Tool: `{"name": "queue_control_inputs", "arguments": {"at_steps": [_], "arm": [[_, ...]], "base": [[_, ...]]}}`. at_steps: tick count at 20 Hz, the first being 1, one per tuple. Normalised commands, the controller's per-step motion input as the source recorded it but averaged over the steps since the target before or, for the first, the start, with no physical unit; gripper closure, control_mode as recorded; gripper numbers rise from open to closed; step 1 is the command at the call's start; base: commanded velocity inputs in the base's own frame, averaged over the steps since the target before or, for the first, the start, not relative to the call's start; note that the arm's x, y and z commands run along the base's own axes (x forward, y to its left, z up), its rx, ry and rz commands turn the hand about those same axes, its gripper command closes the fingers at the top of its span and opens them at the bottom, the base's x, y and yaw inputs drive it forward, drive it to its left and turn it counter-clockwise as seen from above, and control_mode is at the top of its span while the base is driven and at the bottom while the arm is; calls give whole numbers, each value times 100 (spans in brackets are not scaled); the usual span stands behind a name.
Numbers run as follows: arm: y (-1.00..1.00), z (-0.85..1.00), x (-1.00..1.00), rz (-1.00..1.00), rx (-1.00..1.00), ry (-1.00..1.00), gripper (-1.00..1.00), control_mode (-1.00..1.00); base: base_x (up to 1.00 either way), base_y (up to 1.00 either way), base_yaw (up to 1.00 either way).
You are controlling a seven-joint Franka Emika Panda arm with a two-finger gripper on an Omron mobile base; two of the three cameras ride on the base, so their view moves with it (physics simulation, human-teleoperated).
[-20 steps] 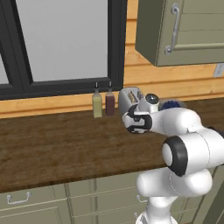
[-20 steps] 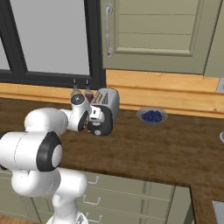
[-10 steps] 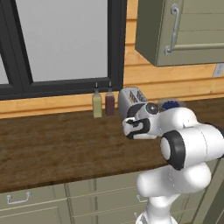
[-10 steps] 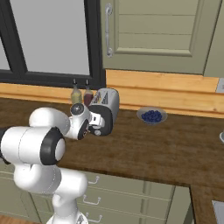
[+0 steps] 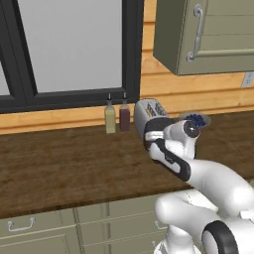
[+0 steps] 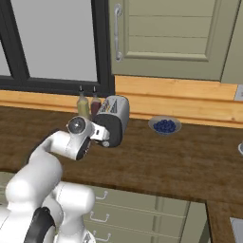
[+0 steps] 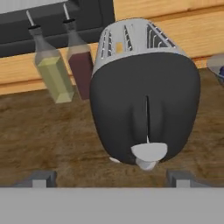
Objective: Start the toaster. Once the lever pops up, take the bread to the plate on the dining counter.
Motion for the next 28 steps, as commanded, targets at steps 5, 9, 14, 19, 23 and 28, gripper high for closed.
{"name": "queue_control_inputs", "arguments": {"at_steps": [5, 9, 14, 19, 23, 28], "arm": [[0, 100, -19, -10, 15, 5, -100, -100], [0, 100, 0, -7, 5, 17, -100, -100], [0, 100, 0, -8, 0, 14, -100, -100], [0, 88, -10, -3, -11, 6, -100, -100], [0, 48, -16, 0, -17, 0, -100, -100], [0, 11, -20, 0, -12, -1, -100, -100]], "base": [[0, 0, 0], [0, 0, 0], [0, 0, 0], [0, 0, 0], [0, 0, 0], [0, 0, 0]]}}
